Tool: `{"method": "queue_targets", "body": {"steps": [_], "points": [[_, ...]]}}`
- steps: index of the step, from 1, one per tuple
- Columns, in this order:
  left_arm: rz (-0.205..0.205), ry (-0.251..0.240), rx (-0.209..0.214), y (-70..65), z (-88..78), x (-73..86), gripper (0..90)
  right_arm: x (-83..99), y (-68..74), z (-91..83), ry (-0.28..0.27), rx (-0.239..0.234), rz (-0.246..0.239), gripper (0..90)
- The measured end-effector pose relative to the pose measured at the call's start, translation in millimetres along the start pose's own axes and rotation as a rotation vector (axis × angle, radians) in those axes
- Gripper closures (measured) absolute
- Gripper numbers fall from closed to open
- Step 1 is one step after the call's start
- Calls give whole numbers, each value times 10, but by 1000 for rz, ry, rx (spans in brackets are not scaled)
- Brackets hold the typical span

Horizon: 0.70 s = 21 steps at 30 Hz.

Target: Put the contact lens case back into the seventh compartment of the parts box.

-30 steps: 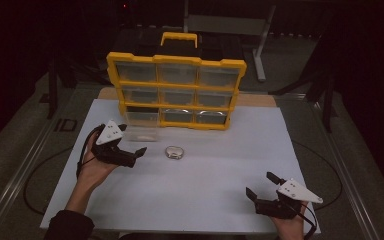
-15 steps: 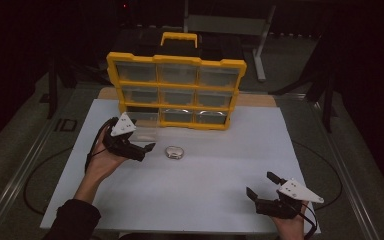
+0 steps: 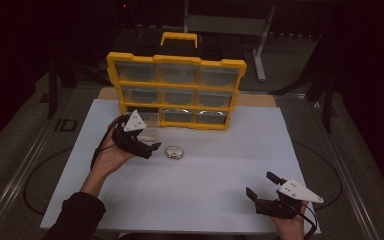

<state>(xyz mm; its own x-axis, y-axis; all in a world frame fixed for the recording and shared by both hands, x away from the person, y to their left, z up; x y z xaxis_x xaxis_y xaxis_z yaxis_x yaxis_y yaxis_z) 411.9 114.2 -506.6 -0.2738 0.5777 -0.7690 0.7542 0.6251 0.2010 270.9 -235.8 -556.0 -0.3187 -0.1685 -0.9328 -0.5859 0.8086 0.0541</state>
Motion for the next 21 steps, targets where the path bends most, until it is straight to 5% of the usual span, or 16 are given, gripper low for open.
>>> {"method": "queue_targets", "body": {"steps": [21], "points": [[54,77,38,-145,301,-125,2,2,5,5,3,-5,-4,78]]}}
Point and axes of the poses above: each handheld gripper's, and its own axes: z roughly forward along the jaws, x roughly out of its underside, y roughly to its left, the point moved 9 cm from there along z, roughly forward along the jaws, and after that the axes turned 2 degrees about -x, right-handed, at the moved point
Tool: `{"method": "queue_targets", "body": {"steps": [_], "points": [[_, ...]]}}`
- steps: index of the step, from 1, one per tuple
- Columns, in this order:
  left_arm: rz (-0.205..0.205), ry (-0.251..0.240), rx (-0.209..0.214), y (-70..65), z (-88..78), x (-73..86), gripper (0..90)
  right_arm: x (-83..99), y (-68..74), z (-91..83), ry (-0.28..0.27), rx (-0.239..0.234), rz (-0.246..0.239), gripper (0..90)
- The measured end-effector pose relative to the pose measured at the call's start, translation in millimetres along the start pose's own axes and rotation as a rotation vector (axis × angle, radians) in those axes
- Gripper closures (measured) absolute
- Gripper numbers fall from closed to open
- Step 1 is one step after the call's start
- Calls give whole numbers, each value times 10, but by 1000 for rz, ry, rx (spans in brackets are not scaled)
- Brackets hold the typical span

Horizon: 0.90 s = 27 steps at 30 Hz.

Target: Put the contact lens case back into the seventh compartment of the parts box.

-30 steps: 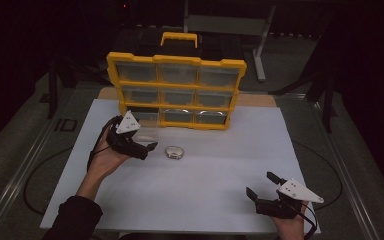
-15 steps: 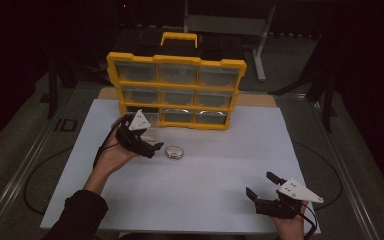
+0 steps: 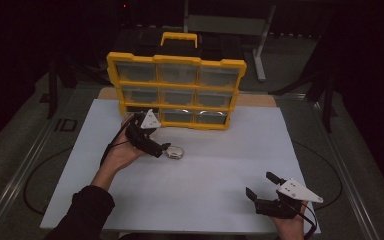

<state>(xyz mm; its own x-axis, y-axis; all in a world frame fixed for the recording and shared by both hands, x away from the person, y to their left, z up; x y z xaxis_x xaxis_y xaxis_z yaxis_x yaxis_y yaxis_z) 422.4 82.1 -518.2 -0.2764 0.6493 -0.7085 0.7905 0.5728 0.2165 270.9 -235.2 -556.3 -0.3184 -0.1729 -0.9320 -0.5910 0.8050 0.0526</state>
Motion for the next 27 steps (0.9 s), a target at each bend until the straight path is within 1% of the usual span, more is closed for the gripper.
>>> {"method": "queue_targets", "body": {"steps": [4,6,7,12,15,21,27], "points": [[9,11,8,-21,38,-12,2,1,0,1,1,0,-1,78],[11,28,21,-45,81,-19,3,-1,1,0,-2,-2,1,78],[11,28,21,-45,81,-19,3,-1,1,0,-2,-2,1,78],[20,59,38,-100,170,-28,15,-2,1,-2,-2,-3,4,78],[22,64,43,-134,213,-43,20,-2,1,0,-2,-4,3,78],[39,104,70,-210,296,-47,14,-4,2,-2,-4,-5,4,78],[63,126,78,-265,389,-56,2,-4,5,0,-3,-6,3,78]]}}
Point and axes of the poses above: each handheld gripper's, and its own axes: z roughly forward along the jaws, x roughly out of its underside, y roughly to its left, the point moved 9 cm from there along z, roughly forward along the jaws, and after that the axes turned 2 degrees about -x, right-handed, at the moved point
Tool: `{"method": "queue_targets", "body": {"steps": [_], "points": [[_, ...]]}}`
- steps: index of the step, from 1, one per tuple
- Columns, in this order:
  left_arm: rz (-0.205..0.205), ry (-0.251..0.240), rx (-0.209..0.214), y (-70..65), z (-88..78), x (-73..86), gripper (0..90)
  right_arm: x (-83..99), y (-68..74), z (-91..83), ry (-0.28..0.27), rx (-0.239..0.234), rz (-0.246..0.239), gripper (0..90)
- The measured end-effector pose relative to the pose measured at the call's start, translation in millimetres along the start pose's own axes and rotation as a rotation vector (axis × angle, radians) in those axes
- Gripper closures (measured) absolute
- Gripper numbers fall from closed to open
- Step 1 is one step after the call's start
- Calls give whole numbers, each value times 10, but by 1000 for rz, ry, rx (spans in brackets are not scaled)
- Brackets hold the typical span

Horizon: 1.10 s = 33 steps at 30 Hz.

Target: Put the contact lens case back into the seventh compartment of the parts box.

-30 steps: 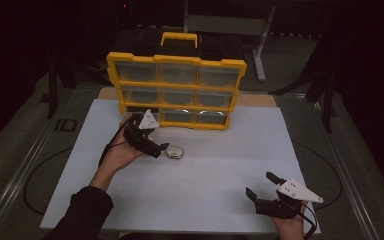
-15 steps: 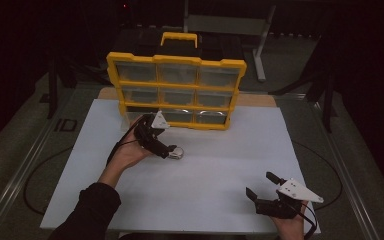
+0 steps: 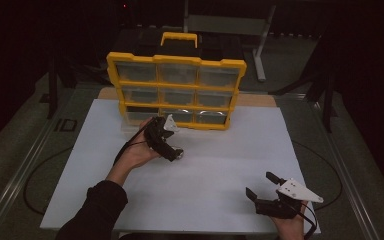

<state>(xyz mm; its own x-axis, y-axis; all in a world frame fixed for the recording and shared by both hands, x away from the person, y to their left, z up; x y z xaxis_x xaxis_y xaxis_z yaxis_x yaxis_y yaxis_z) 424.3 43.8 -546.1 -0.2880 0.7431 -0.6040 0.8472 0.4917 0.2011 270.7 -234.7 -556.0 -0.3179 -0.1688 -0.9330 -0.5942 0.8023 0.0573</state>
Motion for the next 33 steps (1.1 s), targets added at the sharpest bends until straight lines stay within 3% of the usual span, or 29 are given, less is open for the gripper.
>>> {"method": "queue_targets", "body": {"steps": [16,33], "points": [[20,64,39,-114,230,48,1,-1,-2,2,-1,-2,-2,78],[42,191,60,-191,511,229,26,-2,3,0,0,-4,-6,78]]}}
Point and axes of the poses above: each handheld gripper's, and its own axes: z roughly forward along the jaws, x roughly out of its underside, y roughly to its left, the point moved 9 cm from there along z, roughly forward along the jaws, and after that the axes turned 2 degrees about -x, right-handed, at the moved point
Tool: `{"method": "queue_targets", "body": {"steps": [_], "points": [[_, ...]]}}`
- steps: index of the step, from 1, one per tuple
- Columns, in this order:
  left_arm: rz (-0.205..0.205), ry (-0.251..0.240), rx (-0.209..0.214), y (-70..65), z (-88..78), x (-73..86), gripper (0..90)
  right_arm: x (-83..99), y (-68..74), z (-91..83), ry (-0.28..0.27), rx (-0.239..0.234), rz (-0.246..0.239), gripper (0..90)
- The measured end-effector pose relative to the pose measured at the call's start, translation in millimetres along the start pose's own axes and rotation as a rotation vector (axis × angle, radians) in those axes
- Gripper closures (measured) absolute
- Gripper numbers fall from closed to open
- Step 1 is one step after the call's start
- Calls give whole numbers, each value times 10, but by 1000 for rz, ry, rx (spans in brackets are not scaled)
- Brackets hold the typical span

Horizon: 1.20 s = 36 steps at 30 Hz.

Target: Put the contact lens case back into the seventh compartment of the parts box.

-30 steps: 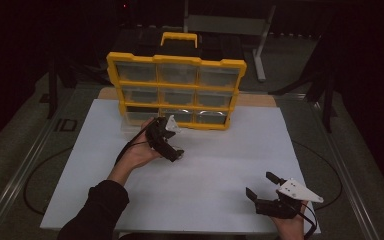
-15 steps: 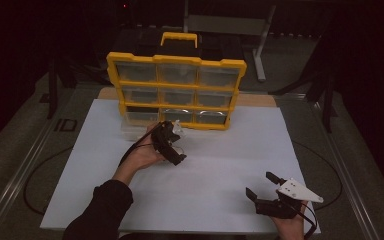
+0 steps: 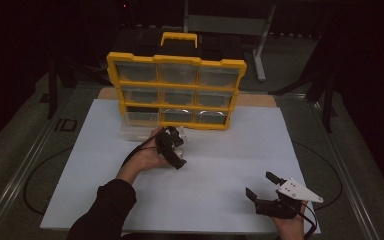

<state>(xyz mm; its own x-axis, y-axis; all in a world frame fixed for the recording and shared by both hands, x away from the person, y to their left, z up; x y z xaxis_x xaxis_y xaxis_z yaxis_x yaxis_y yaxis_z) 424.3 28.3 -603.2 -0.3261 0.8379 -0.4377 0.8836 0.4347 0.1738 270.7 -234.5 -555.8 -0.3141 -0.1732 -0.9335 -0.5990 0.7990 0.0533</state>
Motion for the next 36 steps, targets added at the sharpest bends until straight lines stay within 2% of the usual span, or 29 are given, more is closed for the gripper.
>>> {"method": "queue_targets", "body": {"steps": [2,8,11,13,15,17,22,29,36], "points": [[-6,7,0,7,19,14,52,0,-1,1,0,0,-1,78],[-12,16,4,46,47,47,210,-1,-2,0,-1,-2,2,78],[-13,29,-11,85,75,78,311,0,0,2,0,-2,0,78],[-4,38,-6,86,90,92,362,-1,0,1,-1,-3,2,78],[-4,38,0,86,94,91,365,-1,-1,0,-1,-3,2,78],[-2,38,12,79,92,92,440,2,-1,4,1,-5,1,78],[0,40,29,68,92,94,481,7,6,12,5,-8,-2,78],[-32,33,71,83,105,110,489,16,18,24,14,-10,-4,78],[-26,38,61,79,96,103,496,13,1,15,11,-5,0,78]]}}
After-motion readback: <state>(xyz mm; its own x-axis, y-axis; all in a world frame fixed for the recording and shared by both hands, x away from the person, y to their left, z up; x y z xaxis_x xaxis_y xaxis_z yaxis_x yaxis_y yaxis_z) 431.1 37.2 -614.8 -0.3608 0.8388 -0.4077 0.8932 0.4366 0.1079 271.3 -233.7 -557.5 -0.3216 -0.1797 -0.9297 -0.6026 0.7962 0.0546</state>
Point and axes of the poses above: each handheld gripper's, and its own axes: z roughly forward along the jaws, x roughly out of its underside, y roughly to its left, the point moved 9 cm from there along z, roughly forward along the jaws, and after that the axes turned 2 degrees about -x, right-handed, at the moved point
